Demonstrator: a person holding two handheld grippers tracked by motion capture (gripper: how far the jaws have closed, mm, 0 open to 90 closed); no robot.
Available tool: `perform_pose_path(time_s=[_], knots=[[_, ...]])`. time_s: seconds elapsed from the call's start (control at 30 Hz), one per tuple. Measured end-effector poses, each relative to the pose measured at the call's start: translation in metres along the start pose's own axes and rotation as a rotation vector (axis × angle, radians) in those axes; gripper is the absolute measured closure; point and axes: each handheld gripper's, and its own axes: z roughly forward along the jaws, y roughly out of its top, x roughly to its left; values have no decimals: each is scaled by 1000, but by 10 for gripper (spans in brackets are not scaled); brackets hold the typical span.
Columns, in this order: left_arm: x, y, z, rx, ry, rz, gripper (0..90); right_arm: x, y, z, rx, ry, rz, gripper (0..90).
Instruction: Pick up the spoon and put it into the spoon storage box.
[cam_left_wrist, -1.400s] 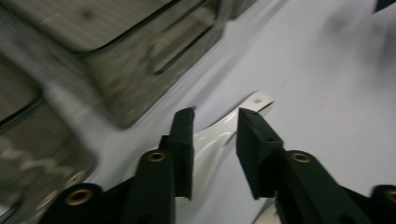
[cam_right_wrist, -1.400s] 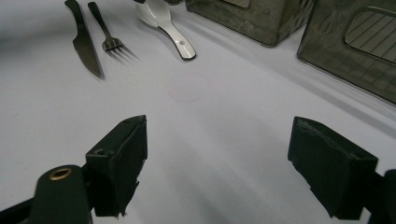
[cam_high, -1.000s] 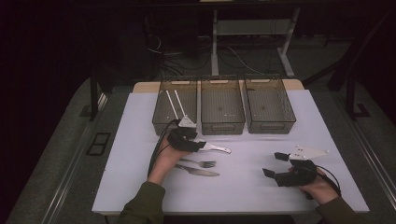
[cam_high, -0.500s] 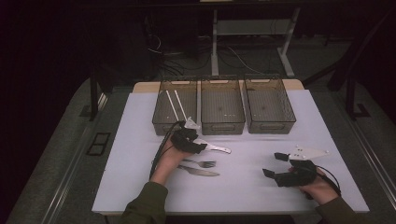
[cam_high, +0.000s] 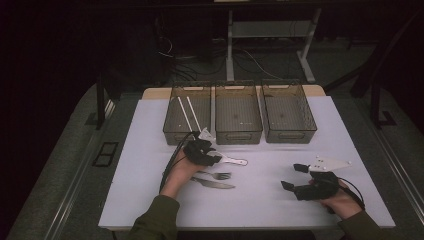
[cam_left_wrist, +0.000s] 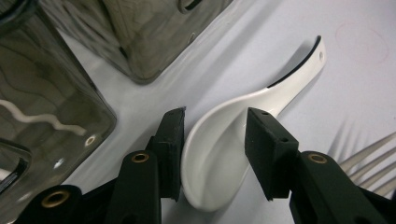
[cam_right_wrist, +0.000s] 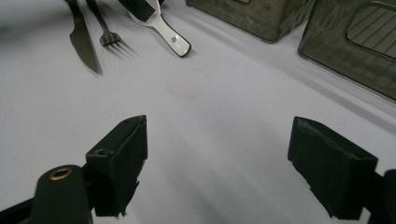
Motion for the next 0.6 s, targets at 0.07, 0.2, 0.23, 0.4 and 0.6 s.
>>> perform_pose_path(time_s=[0.07, 0.2, 0.23, 0.4, 0.6], knots=[[0, -1, -2, 2, -1, 17, 604, 0, 0, 0, 1, 0, 0, 198], [1, -3, -5, 3, -19, 32, 666, 0, 0, 0, 3, -2, 0, 198], [2, -4, -6, 3, -24, 48, 684, 0, 0, 0, 3, -3, 0, 198], [3, -6, -11, -11, -58, 50, 775, 0, 0, 0, 5, -4, -3, 198], [0, -5, -13, -8, -61, 84, 809, 0, 0, 0, 7, -6, -2, 198]])
